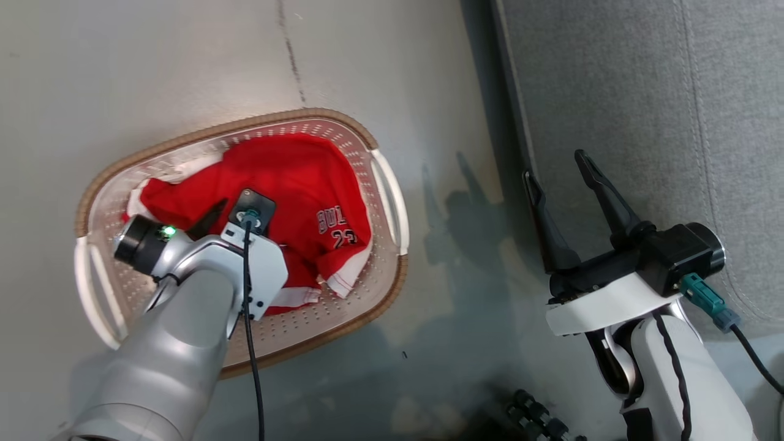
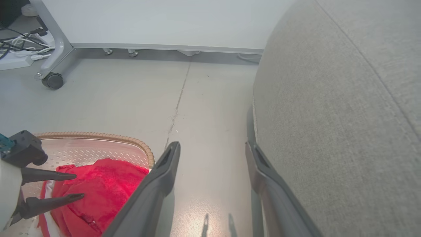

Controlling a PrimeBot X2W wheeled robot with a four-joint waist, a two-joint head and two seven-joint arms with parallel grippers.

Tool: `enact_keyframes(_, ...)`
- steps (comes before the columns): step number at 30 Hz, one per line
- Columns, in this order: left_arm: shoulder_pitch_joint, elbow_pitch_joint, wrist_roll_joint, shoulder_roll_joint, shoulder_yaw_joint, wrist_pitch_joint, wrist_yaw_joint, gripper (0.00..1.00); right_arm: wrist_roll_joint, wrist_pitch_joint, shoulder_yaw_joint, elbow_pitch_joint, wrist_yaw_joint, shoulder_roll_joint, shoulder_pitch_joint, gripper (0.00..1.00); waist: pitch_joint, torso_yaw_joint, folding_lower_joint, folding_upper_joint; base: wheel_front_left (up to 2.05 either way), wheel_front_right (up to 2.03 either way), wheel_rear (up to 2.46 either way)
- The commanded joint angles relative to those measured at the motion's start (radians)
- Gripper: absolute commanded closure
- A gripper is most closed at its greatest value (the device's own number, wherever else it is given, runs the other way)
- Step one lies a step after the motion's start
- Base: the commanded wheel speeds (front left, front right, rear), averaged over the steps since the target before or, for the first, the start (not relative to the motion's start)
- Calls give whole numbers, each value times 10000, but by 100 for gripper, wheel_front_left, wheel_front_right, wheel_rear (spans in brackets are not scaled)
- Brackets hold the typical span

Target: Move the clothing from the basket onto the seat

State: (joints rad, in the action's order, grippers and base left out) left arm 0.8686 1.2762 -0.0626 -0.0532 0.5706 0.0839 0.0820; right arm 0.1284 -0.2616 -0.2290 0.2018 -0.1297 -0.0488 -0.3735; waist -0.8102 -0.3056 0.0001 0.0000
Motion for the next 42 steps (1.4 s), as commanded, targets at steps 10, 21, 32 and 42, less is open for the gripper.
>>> enact_keyframes(10,412,110,-98,-702,-9,-1642,849,0,465,-55,-661,-45,-19,-36,-157,0,-586,-641,-1,0,0,0,0)
enact_keyframes(21,666,121,-460,-1215,-147,-2611,804,0,854,-55,-1088,-96,-19,-34,-288,0,-973,-1021,-1,0,0,0,0)
enact_keyframes(32,830,123,-825,-1480,-290,-2939,881,0,1018,-55,-1195,-201,-19,-33,-360,0,-1364,-1210,-1,0,0,0,0)
enact_keyframes(42,707,121,-1074,-1614,-298,-2857,764,100,1243,-56,-1450,-16,-19,-36,-528,0,-1302,-1310,-1,0,0,0,0)
